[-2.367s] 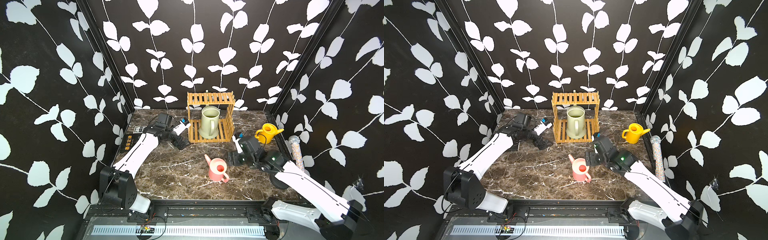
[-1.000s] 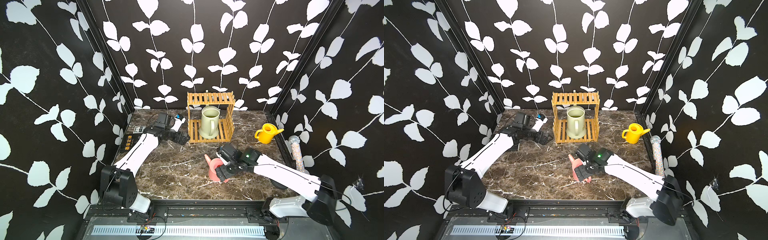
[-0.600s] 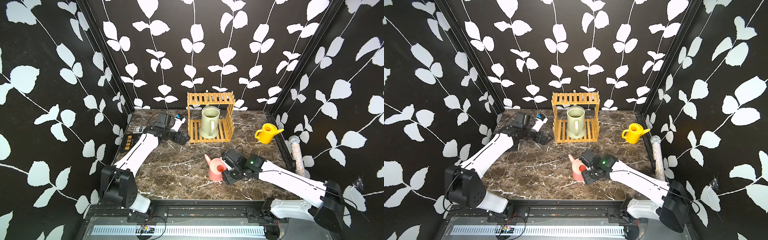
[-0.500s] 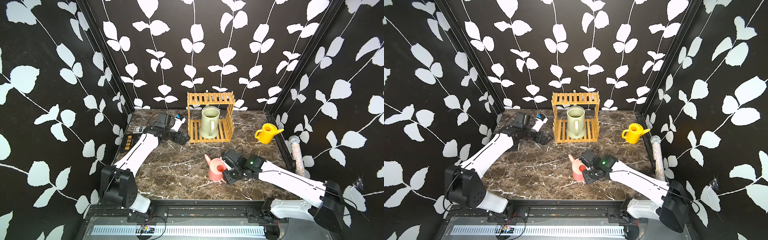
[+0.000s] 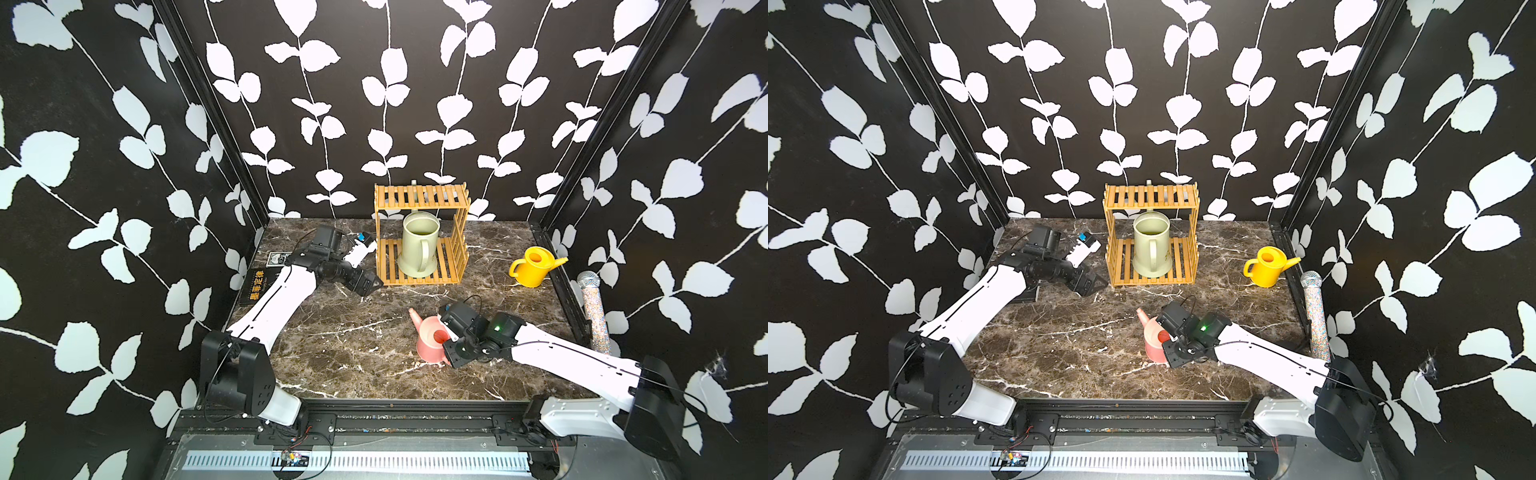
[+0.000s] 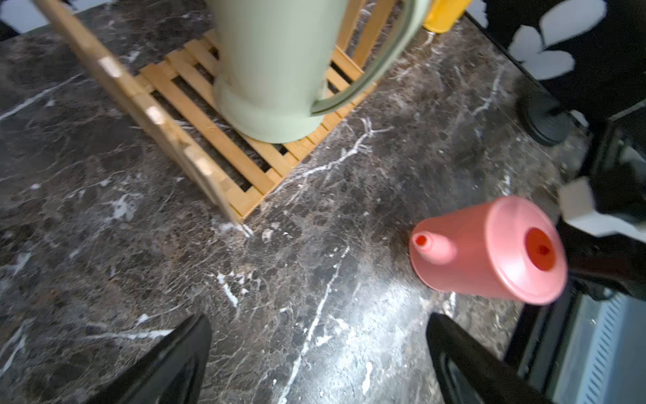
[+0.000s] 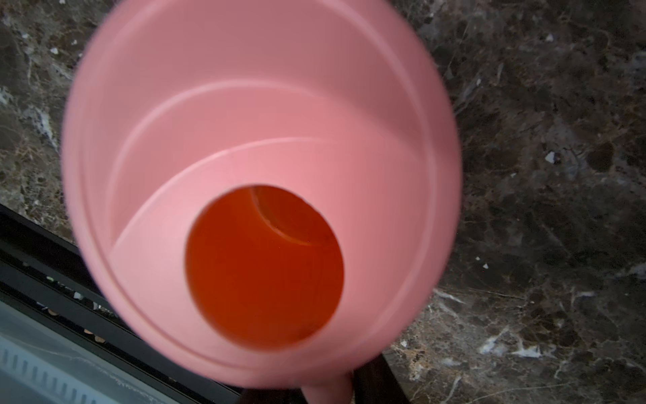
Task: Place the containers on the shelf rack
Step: 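Pick up a container from the center of the board.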
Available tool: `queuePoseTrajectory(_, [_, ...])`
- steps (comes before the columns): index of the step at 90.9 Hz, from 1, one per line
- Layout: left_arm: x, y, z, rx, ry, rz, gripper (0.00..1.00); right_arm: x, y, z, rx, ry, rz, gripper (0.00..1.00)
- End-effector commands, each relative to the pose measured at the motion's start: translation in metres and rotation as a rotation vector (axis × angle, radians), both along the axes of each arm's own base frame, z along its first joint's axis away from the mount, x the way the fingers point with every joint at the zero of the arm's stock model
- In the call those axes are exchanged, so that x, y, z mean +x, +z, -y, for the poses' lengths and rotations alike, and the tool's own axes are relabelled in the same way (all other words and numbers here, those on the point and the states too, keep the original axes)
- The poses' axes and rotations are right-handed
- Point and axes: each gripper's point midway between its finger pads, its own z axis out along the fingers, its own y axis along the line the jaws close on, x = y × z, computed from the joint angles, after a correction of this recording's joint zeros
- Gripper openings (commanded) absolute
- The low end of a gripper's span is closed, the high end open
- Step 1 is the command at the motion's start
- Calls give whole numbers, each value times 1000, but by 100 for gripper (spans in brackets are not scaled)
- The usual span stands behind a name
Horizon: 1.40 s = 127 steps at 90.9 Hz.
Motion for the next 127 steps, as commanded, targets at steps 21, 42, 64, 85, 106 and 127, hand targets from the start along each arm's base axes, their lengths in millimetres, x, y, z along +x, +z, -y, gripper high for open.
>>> queuePoseTrajectory(21, [-77,24,10,-47,-374,-39,99,7,-3,-6,14,9,45,18])
queuePoseTrajectory(42, [-86,34,24,-83,-431,-36,98,10,-2,-6,12,10,55,12])
queuePoseTrajectory(64, [-86,35,31,-89,-431,-45,98,12,3,-10,18,18,63,7])
queuePoseTrajectory(85, [-72,40,33,-79,-380,-20,98,19,17,-12,11,25,95,0])
queuePoseTrajectory(106, [-62,44,35,-88,-322,-25,99,25,35,-14,10,35,122,0])
queuePoseTrajectory(127, [-50,63,36,-86,-297,19,98,31,60,-12,-8,42,159,0])
